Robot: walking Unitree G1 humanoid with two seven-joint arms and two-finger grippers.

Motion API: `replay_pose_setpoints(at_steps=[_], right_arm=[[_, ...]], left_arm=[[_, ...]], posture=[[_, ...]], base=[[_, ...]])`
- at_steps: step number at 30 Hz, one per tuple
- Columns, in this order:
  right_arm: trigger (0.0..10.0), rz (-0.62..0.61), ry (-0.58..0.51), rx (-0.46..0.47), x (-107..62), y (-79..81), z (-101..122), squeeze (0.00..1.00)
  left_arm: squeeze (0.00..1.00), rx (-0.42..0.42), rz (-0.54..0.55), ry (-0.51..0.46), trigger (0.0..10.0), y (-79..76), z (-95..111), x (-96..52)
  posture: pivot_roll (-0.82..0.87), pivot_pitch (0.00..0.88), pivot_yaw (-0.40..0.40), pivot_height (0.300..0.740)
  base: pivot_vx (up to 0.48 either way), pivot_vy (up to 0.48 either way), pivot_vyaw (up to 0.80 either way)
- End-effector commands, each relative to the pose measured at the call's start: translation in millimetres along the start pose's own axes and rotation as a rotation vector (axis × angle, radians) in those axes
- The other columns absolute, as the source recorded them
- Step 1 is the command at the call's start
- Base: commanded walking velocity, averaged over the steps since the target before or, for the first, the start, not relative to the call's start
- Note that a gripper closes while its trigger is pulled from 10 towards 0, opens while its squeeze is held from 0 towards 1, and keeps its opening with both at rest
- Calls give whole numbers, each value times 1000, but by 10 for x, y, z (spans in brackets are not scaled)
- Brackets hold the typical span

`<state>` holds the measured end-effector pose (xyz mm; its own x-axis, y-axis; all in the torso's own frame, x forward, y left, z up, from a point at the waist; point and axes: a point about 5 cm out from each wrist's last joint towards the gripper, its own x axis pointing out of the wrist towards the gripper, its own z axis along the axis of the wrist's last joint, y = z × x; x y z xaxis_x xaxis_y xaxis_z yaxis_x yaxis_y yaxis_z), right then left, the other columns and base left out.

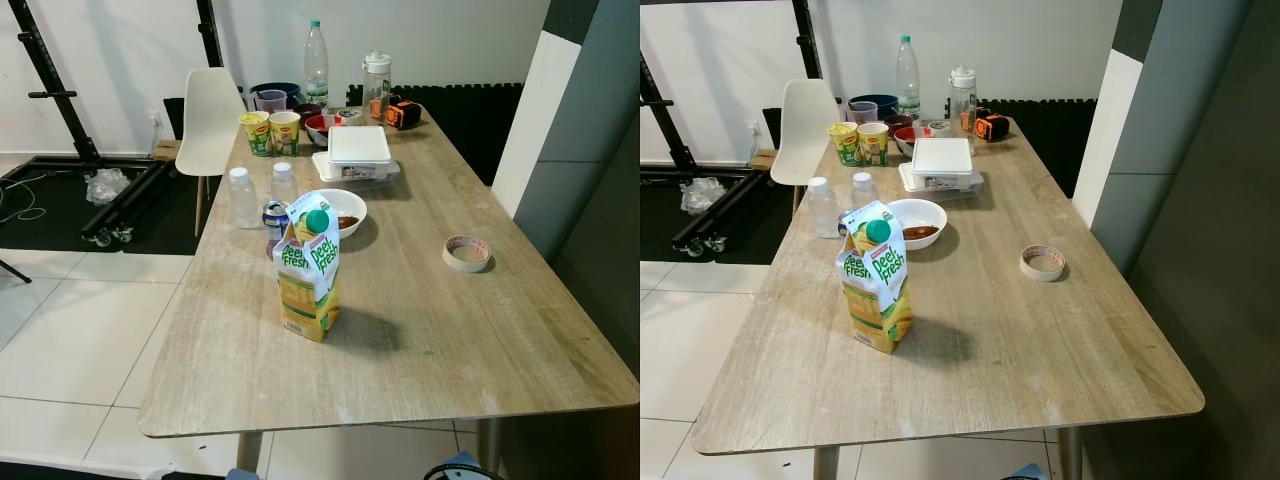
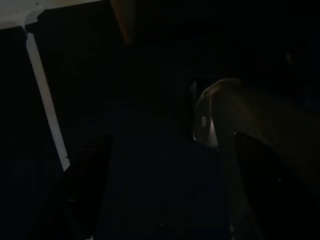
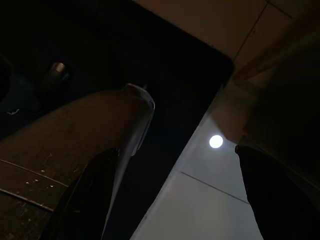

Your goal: Restocking fridge

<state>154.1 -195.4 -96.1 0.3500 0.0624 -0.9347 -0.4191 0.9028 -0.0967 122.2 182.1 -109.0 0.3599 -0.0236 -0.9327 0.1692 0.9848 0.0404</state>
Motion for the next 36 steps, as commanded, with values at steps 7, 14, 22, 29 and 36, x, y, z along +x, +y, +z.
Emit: replay_pose_setpoints(at_steps=[7, 14, 22, 29, 36], right_arm=[[10000, -38, 6, -28, -5, -39, -13, 1000], [10000, -43, -1, 8, -11, -64, -20, 1000], [10000, -55, 0, 39, -12, -74, -22, 0], [10000, -61, 13, 40, -13, -71, -55, 0], [10000, -69, 21, 46, -15, -72, -82, 0]], left_arm=[[1000, -96, 38, -3, 10000, 65, 3, -5], [1000, -223, 130, -10, 10000, 229, -52, -33], [0, -477, 347, -43, 10000, 636, -107, -129], [0, -916, 715, -149, 10000, 1396, -246, -455], [0, -1141, 908, -290, 10000, 1938, -254, -795]], posture=[[-33, 0, 0, 740], [-33, 0, 2, 740], [-35, 0, 5, 740], [-32, 0, 4, 740], [-34, 0, 9, 740]], base=[[0, 0, 0], [0, 0, 0], [0, 0, 0], [0, 0, 0], [0, 0, 0]])
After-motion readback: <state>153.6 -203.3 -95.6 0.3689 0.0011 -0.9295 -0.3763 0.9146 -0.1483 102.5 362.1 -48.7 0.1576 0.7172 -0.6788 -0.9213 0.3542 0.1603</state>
